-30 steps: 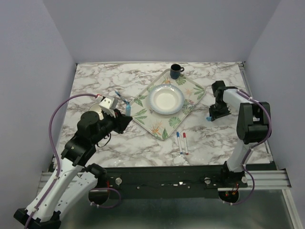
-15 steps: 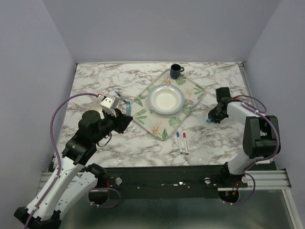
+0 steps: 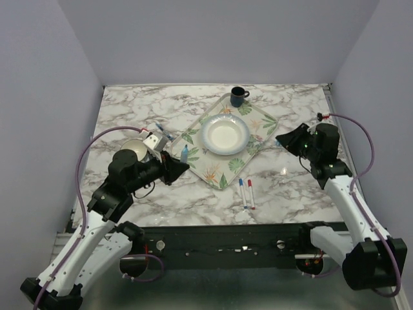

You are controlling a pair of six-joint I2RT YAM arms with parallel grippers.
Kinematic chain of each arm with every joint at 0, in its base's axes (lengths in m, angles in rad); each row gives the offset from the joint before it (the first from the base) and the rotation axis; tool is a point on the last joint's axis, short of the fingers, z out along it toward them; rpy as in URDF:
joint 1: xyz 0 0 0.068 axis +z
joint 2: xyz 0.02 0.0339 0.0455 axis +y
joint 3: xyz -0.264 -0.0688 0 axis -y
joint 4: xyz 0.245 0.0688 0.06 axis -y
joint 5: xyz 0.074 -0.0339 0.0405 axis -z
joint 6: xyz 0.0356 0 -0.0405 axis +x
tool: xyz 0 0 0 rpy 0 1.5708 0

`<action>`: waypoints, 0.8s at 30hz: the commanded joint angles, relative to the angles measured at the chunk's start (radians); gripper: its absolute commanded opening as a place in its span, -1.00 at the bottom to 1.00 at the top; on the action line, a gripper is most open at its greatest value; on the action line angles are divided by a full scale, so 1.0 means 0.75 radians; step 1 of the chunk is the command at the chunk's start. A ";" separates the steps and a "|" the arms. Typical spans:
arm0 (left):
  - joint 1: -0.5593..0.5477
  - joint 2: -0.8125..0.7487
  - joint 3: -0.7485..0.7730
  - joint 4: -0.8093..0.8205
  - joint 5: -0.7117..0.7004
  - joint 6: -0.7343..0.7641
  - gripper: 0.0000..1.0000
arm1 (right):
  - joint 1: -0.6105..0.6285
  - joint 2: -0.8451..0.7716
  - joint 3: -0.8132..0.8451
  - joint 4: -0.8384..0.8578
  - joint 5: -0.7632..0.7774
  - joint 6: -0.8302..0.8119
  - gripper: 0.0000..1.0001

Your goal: Insert the pens into the pen caps

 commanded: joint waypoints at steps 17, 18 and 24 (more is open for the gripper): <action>-0.006 0.076 -0.148 0.603 0.801 -0.384 -1.00 | 0.785 0.029 0.089 1.267 -0.571 0.127 -0.99; -0.006 0.076 -0.154 0.622 0.811 -0.399 -1.00 | 0.822 0.052 0.115 1.298 -0.577 0.129 -0.99; -0.008 0.059 -0.173 0.716 0.852 -0.458 -1.00 | 0.908 0.207 0.210 1.472 -0.657 0.176 -0.99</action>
